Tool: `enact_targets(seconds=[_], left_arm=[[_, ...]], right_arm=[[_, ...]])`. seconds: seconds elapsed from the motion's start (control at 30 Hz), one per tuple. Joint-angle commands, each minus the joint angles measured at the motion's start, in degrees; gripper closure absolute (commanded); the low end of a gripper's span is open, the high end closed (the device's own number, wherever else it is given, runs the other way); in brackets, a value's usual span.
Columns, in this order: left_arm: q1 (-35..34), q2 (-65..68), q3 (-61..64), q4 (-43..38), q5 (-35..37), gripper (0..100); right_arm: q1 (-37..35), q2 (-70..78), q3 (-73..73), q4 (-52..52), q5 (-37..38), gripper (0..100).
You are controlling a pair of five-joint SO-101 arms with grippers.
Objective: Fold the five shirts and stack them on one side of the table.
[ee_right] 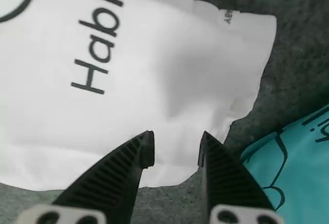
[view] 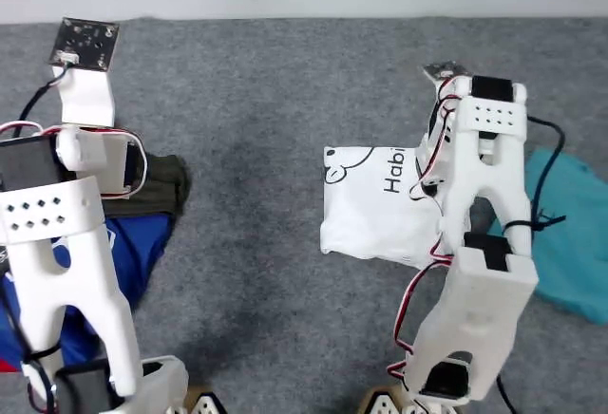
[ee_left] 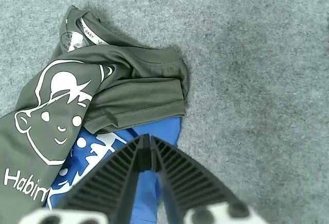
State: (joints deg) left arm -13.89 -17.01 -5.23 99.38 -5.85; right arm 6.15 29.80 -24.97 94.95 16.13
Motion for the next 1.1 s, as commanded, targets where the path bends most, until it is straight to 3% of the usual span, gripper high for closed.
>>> enact_targets(seconds=[0.0,0.43,0.67,0.77,1.07], left_arm=[[-0.2,-1.5,-0.1,1.0,-0.4,99],[-0.2,-1.5,-0.1,1.0,-0.4,99],[-0.1,-1.5,1.3,1.0,-0.4,99],[0.0,-1.5,3.2,1.0,-0.4,99],[0.0,-1.6,3.8,0.2,-0.4,99]], right_arm=[[2.0,-0.5,-2.7,-0.1,-1.8,84.0],[3.0,5.1,-4.2,-0.8,-2.0,84.6],[2.9,6.5,-5.5,-0.6,-1.7,97.7],[3.1,6.5,-8.0,0.5,-1.4,98.7],[3.5,7.1,-16.9,3.5,4.9,98.8]])
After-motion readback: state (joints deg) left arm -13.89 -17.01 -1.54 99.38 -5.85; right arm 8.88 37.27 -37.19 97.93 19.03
